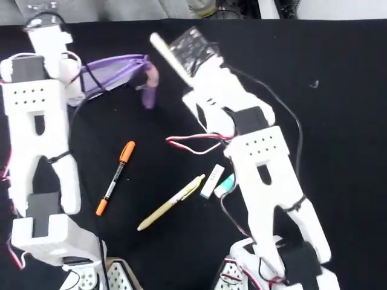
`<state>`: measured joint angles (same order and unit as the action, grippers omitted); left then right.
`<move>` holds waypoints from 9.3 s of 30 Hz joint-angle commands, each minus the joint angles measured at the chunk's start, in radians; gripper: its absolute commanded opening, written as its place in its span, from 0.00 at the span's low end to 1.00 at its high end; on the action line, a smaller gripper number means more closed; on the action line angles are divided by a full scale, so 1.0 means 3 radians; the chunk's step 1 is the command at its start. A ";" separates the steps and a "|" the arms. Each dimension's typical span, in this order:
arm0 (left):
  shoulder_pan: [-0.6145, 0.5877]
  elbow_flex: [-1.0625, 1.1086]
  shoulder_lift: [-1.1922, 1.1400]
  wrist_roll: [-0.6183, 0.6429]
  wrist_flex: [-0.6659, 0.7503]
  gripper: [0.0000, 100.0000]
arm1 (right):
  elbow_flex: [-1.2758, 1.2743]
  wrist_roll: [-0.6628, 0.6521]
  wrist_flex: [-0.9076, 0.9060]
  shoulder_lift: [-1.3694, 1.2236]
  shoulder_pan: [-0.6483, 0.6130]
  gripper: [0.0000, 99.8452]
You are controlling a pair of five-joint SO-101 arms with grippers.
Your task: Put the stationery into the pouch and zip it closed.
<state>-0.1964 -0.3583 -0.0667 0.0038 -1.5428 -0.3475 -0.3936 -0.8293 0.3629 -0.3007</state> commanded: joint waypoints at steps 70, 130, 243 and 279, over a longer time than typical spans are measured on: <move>-0.0003 -0.0243 -0.0046 0.0266 -0.0143 0.03 | -0.1680 0.0307 0.5350 -0.0713 -0.1197 0.22; -0.0903 -0.0054 -0.0343 0.0251 0.0389 0.03 | -0.1506 -0.2777 -0.0578 -0.0831 -0.2102 0.21; -0.0033 -0.0049 -0.0348 0.0276 0.0159 0.03 | -0.0780 0.1432 0.5846 -0.1562 -0.0972 0.25; -0.1133 -0.0079 -0.0348 0.0604 0.0527 0.03 | -0.1097 0.4127 0.1703 -0.0003 -0.0875 0.23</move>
<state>-0.4741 -0.3751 -0.1496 0.1803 -1.3863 -0.6928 0.6836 -0.3675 0.4611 -0.4818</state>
